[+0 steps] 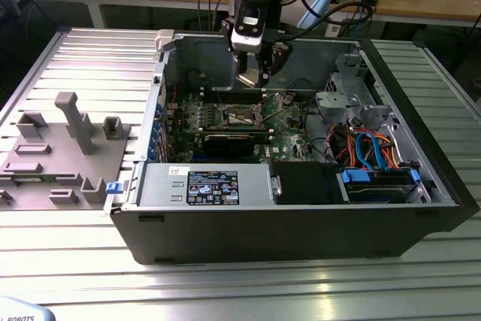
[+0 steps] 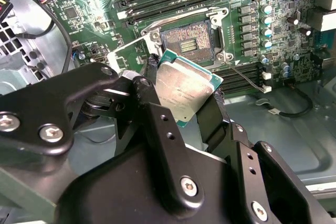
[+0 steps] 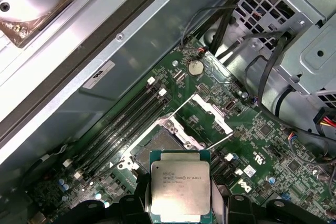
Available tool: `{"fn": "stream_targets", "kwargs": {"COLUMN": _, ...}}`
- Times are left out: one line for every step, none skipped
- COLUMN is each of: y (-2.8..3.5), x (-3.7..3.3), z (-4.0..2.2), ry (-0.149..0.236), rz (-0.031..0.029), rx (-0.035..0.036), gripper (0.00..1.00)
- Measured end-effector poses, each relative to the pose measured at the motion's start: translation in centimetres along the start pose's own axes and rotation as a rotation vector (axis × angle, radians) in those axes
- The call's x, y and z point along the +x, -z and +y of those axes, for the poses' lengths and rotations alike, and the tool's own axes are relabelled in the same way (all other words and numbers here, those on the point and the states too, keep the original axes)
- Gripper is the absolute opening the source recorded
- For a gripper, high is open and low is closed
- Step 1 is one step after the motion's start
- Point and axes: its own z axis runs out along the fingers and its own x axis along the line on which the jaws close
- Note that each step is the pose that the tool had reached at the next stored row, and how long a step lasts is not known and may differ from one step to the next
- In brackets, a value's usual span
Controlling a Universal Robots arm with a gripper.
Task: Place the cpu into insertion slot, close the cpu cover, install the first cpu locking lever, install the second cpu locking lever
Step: 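Place the cpu into insertion slot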
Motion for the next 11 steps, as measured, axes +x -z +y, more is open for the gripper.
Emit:
{"fn": "stream_targets", "kwargs": {"y": -0.01, "x": 0.0, "z": 0.0, "ry": -0.002, "rz": -0.0006, "rx": 0.0004, "gripper": 0.54}}
{"fn": "stream_targets", "kwargs": {"y": -0.02, "x": 0.0, "z": 0.0, "ry": -0.003, "rz": -0.0011, "rx": 0.0008, "gripper": 0.54}}
{"fn": "stream_targets", "kwargs": {"y": -0.02, "x": 0.0, "z": 0.0, "ry": -0.004, "rz": -0.0014, "rx": 0.0011, "gripper": 0.54}}
{"fn": "stream_targets", "kwargs": {"y": -0.03, "x": 0.0, "z": 0.0, "ry": -0.005, "rz": -0.0016, "rx": 0.0013, "gripper": 0.54}}
{"fn": "stream_targets", "kwargs": {"y": -0.03, "x": 0.0, "z": 0.0, "ry": -0.006, "rz": -0.002, "rx": 0.0016, "gripper": 0.54}}
{"fn": "stream_targets", "kwargs": {"y": -0.04, "x": 0.0, "z": 0.0, "ry": -0.007, "rz": -0.0023, "rx": 0.0018, "gripper": 0.54}}
{"fn": "stream_targets", "kwargs": {"y": -0.04, "x": 0.0, "z": 0.0, "ry": -0.008, "rz": -0.0028, "rx": 0.0024, "gripper": 0.54}}
{"fn": "stream_targets", "kwargs": {"y": -0.06, "x": 0.0, "z": 0.0, "ry": -0.009, "rz": -0.0033, "rx": 0.0027, "gripper": 0.54}}
{"fn": "stream_targets", "kwargs": {"y": -0.07, "x": 0.0, "z": 0.0, "ry": -0.01, "rz": -0.0037, "rx": 0.0031, "gripper": 0.54}}
{"fn": "stream_targets", "kwargs": {"y": -0.08, "x": 0.0, "z": 0.0, "ry": -0.012, "rz": -0.0041, "rx": 0.0035, "gripper": 0.54}}
{"fn": "stream_targets", "kwargs": {"y": -0.09, "x": 0.0, "z": 0.0, "ry": -0.013, "rz": -0.0051, "rx": 0.0043, "gripper": 0.54}}
